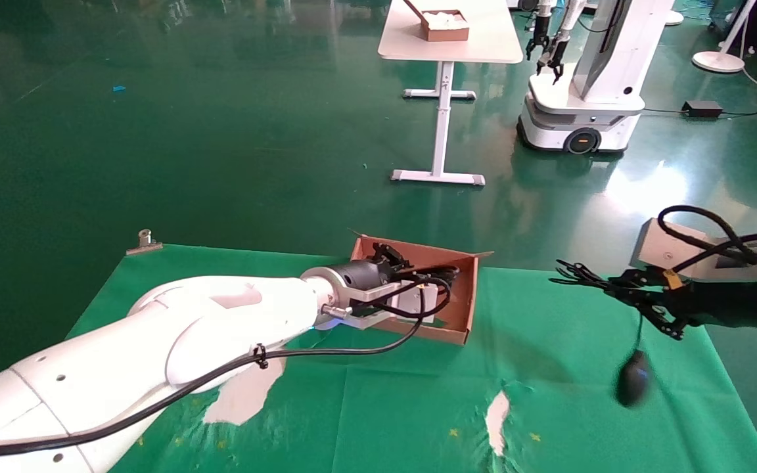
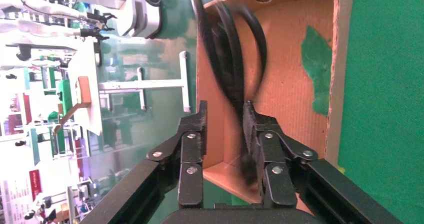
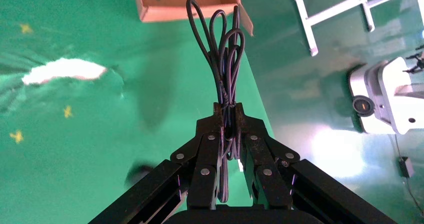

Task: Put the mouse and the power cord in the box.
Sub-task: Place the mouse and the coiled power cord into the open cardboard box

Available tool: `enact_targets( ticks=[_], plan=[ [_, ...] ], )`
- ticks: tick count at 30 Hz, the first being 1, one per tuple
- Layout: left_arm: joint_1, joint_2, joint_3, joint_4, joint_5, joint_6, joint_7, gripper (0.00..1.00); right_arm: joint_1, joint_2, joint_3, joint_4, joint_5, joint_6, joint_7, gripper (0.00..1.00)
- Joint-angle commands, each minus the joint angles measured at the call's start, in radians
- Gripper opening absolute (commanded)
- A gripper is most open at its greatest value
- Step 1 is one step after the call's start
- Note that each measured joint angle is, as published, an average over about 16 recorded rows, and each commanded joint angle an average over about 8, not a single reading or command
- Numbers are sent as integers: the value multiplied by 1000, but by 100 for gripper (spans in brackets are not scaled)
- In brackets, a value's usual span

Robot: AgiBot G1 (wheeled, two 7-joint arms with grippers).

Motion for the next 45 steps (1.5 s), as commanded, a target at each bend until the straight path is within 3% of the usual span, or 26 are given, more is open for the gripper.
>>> enact_targets(
  ticks=[1, 8, 15, 20, 25, 31, 38, 45],
  plan=[
    [-9, 0, 30, 4, -15, -13, -13, 100, -3, -7, -1, 0, 4, 4, -2, 0],
    [-36, -2, 94, 19, -48, -59, -43, 100, 15, -28, -2, 0, 13, -1, -8, 0],
    [-86, -29, 85, 124, -74, -145, -94, 100, 54, -51, -1, 3, 21, -9, -31, 0],
    [-124, -128, 60, 147, -103, -137, -132, 100, 82, -101, -20, 3, 4, -9, -56, 0],
    [-134, -276, 56, 36, -90, -82, -175, 100, 100, -194, -57, -5, -51, 22, -79, 0],
    [-122, -403, 61, -169, -25, -3, -278, 100, 115, -353, -115, -69, -175, 126, -104, 0],
    [-116, -444, 49, -281, 109, 50, -423, 100, 144, -597, -204, -343, -356, 339, -205, 0],
    [-99, -442, 20, -336, 283, 104, -580, 100, 156, -703, -296, -581, -350, 515, -321, 0]
  ],
)
